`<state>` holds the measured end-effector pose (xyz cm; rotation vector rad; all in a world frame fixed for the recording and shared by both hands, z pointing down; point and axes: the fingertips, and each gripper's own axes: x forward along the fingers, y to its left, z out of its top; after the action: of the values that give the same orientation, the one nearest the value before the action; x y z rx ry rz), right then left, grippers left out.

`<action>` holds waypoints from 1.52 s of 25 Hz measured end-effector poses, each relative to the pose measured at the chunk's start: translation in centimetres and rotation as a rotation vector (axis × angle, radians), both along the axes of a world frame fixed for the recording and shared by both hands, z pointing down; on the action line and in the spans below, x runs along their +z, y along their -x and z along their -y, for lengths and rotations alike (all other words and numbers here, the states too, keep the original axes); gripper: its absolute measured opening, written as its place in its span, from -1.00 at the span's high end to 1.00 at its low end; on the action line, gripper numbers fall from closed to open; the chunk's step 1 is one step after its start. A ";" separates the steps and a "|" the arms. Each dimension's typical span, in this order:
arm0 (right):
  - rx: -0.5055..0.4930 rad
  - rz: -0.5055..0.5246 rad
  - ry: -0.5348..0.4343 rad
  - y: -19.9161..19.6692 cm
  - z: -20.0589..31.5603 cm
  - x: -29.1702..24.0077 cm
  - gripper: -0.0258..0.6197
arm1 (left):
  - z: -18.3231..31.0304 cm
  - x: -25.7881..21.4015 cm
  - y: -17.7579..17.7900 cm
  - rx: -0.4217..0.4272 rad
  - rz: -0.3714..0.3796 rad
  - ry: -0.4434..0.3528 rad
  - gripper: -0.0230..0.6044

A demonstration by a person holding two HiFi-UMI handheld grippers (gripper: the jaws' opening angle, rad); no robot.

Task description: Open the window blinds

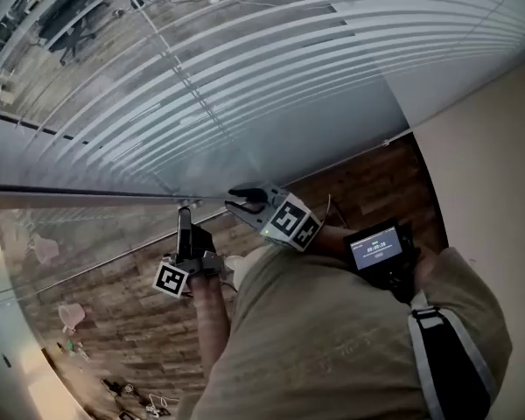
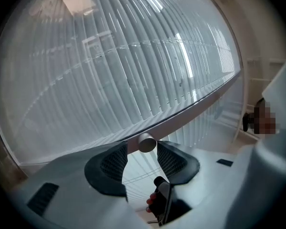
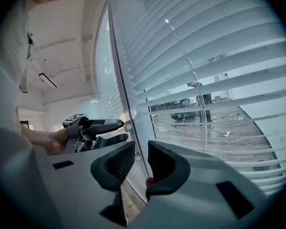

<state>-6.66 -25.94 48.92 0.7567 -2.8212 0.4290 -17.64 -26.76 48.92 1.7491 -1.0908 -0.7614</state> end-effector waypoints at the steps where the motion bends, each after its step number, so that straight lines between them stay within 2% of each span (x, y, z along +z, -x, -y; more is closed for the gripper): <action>1: 0.005 0.002 -0.005 -0.2 0.2 -0.1 0.63 | 0.1 0.0 -0.2 0.001 -0.006 -0.002 0.33; 7: 0.037 0.013 -0.008 -1.3 0.6 0.8 0.63 | 0.4 1.1 -1.3 -0.005 -0.033 0.010 0.33; 12: 0.031 0.005 0.026 -1.3 -0.6 1.5 0.63 | 0.0 1.0 -1.4 0.004 -0.020 0.011 0.33; 22: 0.000 0.006 0.013 -0.6 -1.1 1.3 0.63 | -1.5 0.9 -1.2 -0.020 -0.035 -0.003 0.32; 27: -0.020 -0.008 -0.001 -0.3 -1.2 1.0 0.63 | -3.3 1.7 -1.5 -0.008 0.090 0.014 0.32; 33: -0.038 -0.021 -0.014 -0.1 -1.3 1.1 0.63 | -4.8 8.0 -0.2 -0.029 0.249 0.173 0.32; 36: -0.048 -0.025 -0.019 0.1 -1.5 1.2 0.63 | -4.7 10.0 0.8 -0.025 0.481 0.177 0.32; 38: -0.051 -0.025 -0.021 0.0 -1.7 1.2 0.63 | -4.4 10.7 1.0 -0.015 0.574 0.172 0.32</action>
<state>-6.71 -24.28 50.16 0.6874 -2.8189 0.3799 -18.59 -22.33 59.62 1.8575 -1.4958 -0.1545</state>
